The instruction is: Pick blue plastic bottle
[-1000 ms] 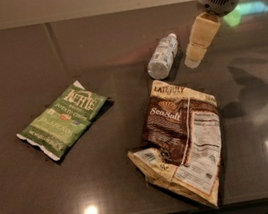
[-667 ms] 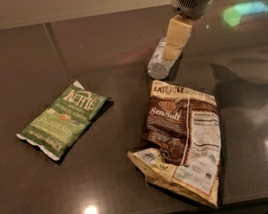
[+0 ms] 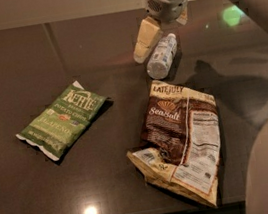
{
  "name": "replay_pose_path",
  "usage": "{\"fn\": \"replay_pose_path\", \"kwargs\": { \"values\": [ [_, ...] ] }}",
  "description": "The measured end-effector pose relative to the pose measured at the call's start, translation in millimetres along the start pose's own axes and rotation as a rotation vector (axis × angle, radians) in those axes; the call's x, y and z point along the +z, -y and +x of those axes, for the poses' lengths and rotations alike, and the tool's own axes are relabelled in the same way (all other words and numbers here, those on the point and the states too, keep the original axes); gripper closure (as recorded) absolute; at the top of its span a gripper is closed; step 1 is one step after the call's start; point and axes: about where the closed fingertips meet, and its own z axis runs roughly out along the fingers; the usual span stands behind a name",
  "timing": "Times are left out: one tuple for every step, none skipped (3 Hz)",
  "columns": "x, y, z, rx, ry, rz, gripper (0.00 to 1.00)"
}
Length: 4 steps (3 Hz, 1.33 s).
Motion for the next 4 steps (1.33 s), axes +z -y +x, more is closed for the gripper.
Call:
{"fn": "replay_pose_path", "kwargs": {
  "values": [
    [11.4, 16.8, -5.3, 0.160, -0.033, 0.038, 0.00],
    [24.8, 36.5, -4.0, 0.310, -0.063, 0.067, 0.00],
    [42.2, 48.4, -6.6, 0.393, -0.080, 0.066, 0.00],
    [62.5, 51.0, -14.2, 0.426, -0.092, 0.044, 0.00]
  ]
}}
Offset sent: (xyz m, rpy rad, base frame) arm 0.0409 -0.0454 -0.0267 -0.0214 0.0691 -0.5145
